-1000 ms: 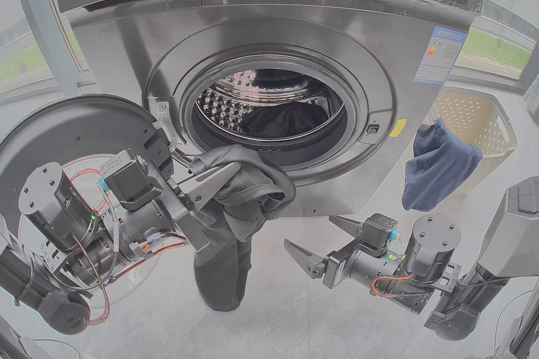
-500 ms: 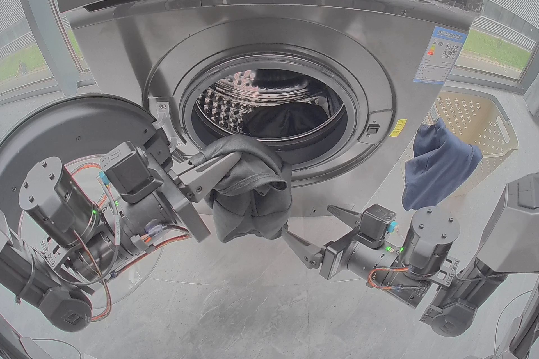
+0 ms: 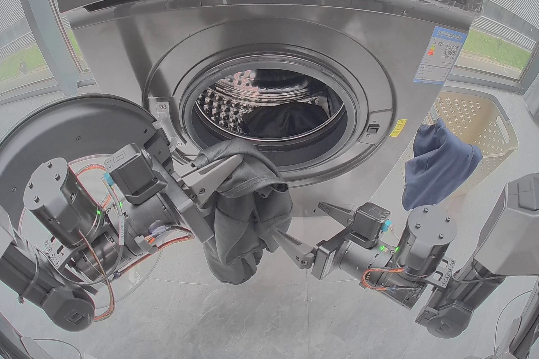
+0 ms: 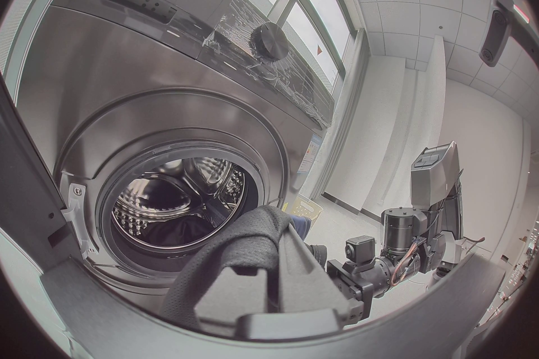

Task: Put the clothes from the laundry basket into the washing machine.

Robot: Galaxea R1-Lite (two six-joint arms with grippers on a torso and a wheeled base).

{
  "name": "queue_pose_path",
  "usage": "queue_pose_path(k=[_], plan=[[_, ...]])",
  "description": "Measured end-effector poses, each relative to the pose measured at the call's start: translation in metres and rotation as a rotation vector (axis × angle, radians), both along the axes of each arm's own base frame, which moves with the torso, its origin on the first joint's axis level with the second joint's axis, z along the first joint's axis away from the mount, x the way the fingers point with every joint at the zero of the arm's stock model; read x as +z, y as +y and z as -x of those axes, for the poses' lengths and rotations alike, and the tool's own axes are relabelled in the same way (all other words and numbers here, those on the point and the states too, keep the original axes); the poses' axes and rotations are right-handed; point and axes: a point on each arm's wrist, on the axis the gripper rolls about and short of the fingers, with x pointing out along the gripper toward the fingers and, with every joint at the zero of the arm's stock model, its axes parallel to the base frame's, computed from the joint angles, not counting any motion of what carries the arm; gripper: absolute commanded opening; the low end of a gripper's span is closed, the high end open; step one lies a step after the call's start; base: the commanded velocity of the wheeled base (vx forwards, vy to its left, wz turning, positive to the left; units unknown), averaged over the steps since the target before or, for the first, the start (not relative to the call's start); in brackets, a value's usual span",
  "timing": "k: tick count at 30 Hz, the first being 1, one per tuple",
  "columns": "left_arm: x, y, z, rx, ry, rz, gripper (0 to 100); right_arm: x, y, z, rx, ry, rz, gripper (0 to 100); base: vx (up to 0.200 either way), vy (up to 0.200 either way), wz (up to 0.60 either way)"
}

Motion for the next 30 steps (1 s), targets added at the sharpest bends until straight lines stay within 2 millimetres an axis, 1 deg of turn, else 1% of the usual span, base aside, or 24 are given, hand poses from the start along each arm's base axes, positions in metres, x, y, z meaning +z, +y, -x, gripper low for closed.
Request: queue_pose_path(k=[7,12,15,19,23,26,30], plan=[[-0.001,0.0,-0.002,0.006,0.004,-0.002,0,0.004,0.01,0.013,0.057,-0.007,-0.009,100,0.0,0.0,0.0],[-0.001,-0.001,-0.002,0.007,0.003,-0.001,0,0.005,0.016,0.013,0.067,-0.016,-0.015,100,0.0,0.0,0.0],[-0.001,-0.001,-0.002,0.007,0.002,0.0,0,0.003,0.019,0.006,0.054,-0.022,-0.017,100,0.0,0.0,0.0],[0.0,-0.002,-0.002,0.006,0.001,0.002,0,0.003,0.024,-0.016,0.014,-0.055,-0.033,100,0.0,0.0,0.0],[0.001,-0.002,-0.001,0.005,-0.002,0.004,0,0.003,0.022,-0.036,-0.035,-0.077,-0.043,100,0.0,0.0,0.0],[0.001,-0.001,0.0,0.006,-0.002,0.004,0,0.002,0.018,-0.043,-0.056,-0.081,-0.044,100,0.0,0.0,0.0],[0.001,0.0,-0.001,0.009,-0.001,0.003,0,0.006,0.01,-0.046,-0.078,-0.088,-0.049,100,0.0,0.0,0.0]])
